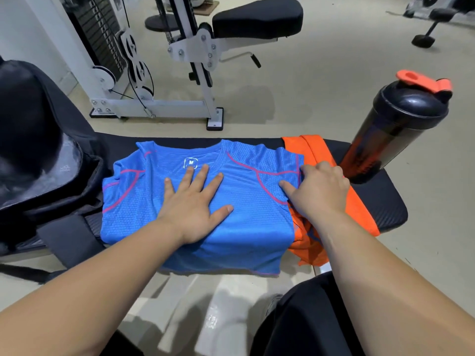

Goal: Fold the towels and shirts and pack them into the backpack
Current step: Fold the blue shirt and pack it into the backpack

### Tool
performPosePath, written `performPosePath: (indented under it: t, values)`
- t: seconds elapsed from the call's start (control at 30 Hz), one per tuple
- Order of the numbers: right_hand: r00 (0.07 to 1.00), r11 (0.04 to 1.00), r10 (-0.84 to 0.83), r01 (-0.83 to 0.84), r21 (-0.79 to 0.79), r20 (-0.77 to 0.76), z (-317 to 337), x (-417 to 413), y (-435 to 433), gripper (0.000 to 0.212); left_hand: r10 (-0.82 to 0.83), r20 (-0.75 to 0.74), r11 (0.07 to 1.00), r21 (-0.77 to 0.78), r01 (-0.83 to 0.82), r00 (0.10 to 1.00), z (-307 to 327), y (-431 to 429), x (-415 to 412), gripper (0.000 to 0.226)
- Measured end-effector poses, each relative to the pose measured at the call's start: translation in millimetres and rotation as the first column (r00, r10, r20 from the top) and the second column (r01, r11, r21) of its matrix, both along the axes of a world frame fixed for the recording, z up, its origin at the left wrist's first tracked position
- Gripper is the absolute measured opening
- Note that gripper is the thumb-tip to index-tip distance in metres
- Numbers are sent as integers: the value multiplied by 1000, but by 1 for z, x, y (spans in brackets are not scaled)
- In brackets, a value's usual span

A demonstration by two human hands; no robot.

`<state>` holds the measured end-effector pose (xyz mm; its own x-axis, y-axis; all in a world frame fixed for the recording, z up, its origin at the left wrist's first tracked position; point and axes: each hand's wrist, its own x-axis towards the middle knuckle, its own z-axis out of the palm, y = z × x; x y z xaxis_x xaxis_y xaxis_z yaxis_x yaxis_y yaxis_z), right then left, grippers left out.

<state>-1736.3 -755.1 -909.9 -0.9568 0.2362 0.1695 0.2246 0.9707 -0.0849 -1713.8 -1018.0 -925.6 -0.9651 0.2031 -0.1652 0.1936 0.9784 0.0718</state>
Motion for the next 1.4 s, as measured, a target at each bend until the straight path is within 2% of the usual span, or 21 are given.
performPosePath:
  t: [0.07,0.17,0.23,0.33,0.4,0.5,0.63,0.73,0.87,0.97,1.07,1.17,1.27,1.33,1.4]
  values:
    - [1000,1000,-11,11,-2,20,-1,-1,0,64,-19,-38,1000,-5,19,999,5,5,-6,81]
    - [999,998,-43,43,-56,7,1,-8,-2,65,-56,-83,996,67,62,995,9,17,-18,76]
    - [996,993,-86,83,-87,-24,4,-16,-1,58,-39,-43,993,111,44,998,5,23,-25,76]
    - [994,991,-112,110,-79,-17,5,-27,3,48,-25,-26,998,52,26,999,-6,24,-27,89]
    - [995,991,-98,100,-91,22,4,-30,4,46,-25,-44,999,46,28,999,-10,22,-28,92]
    - [999,989,-44,41,-141,-19,0,-31,2,30,-21,-50,998,50,24,999,-10,22,-27,92]
    - [987,954,27,-73,-291,-160,-1,-34,0,13,-17,-60,998,59,21,998,-9,23,-26,91]
    - [961,850,35,-172,-497,-273,6,-32,0,7,-17,-64,998,59,20,998,-9,22,-26,92]
    - [971,737,-39,-132,-663,-237,15,-31,-3,15,-13,-56,997,76,18,998,-8,22,-26,93]
    - [994,665,-3,-83,-742,-113,17,-32,-3,35,-24,-80,995,96,31,996,-1,18,-27,96]
    - [997,720,44,-80,-689,-70,19,-34,-5,39,-64,-83,997,34,67,994,5,6,-29,96]
    - [990,814,62,-126,-568,-130,23,-37,-14,37,-83,-44,996,17,84,996,0,-3,-26,94]
    - [956,818,249,-293,-496,-154,26,-36,-37,50,-69,-52,996,55,72,996,-4,-4,-22,92]
    - [897,759,426,-425,-494,-117,25,-29,-55,65,-57,-55,995,73,61,997,-4,-4,-22,93]
    - [832,710,555,-490,-507,-27,22,-20,-67,79,-50,-59,994,97,55,997,-4,-3,-23,96]
